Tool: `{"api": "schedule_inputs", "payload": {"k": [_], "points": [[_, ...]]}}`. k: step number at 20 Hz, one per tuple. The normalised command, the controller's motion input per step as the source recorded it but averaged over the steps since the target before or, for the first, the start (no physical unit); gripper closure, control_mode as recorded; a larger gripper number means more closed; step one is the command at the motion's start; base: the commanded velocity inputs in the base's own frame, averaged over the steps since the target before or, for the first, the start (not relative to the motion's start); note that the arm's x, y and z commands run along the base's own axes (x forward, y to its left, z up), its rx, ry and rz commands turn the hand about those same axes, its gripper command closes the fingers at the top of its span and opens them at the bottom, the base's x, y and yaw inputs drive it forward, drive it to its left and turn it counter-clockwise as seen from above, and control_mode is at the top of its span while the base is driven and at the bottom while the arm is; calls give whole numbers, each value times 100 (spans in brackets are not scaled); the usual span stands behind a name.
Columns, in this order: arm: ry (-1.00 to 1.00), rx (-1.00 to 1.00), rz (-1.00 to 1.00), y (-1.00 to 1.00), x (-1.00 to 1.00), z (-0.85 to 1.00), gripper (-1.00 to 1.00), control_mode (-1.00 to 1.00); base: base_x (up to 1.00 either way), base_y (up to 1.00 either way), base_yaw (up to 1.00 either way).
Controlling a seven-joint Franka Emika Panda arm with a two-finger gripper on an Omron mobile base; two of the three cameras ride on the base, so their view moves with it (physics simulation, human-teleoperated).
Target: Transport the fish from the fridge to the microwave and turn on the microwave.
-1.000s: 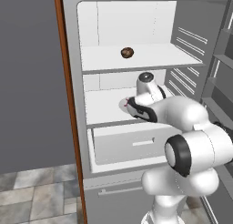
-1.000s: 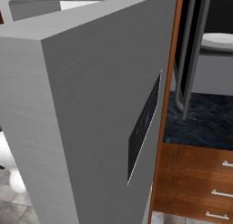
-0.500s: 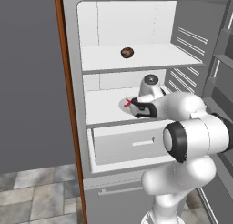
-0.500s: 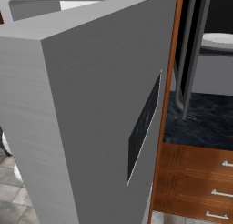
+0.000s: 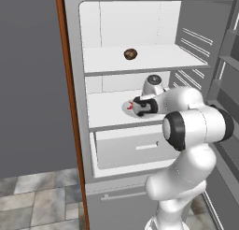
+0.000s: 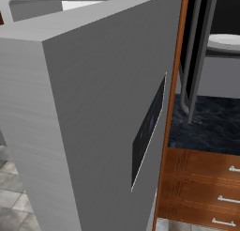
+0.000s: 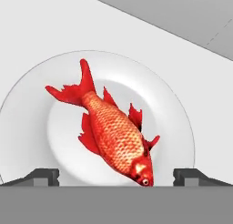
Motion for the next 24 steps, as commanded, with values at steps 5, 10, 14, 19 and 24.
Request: {"api": "schedule_inputs", "payload": {"k": [5, 10, 14, 19, 24], "points": [[9, 0, 0, 0, 30, -15, -100, -100, 0, 0, 0], [9, 0, 0, 0, 22, -19, -100, -100, 0, 0, 0], [4, 0, 1, 0, 21, -17, -100, -100, 0, 0, 0], [1, 0, 3, 0, 21, -14, -100, -100, 0, 0, 0], [3, 0, 4, 0, 20, -17, -100, -100, 0, 0, 0]]}}
